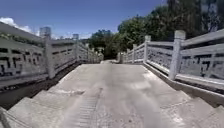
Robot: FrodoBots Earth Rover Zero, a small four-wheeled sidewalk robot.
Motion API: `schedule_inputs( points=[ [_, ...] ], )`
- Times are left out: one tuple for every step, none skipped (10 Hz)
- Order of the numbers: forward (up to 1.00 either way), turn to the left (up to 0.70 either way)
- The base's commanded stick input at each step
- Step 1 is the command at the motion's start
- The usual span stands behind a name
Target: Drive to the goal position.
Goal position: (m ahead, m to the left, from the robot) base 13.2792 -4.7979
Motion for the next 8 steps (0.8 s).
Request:
schedule_inputs(
  points=[
    [0.45,0.00],
    [0.45,0.00],
    [0.45,0.00],
    [0.45,0.00],
    [0.45,0.00],
    [0.45,0.00],
    [0.45,0.00],
    [0.45,0.00]
  ],
)
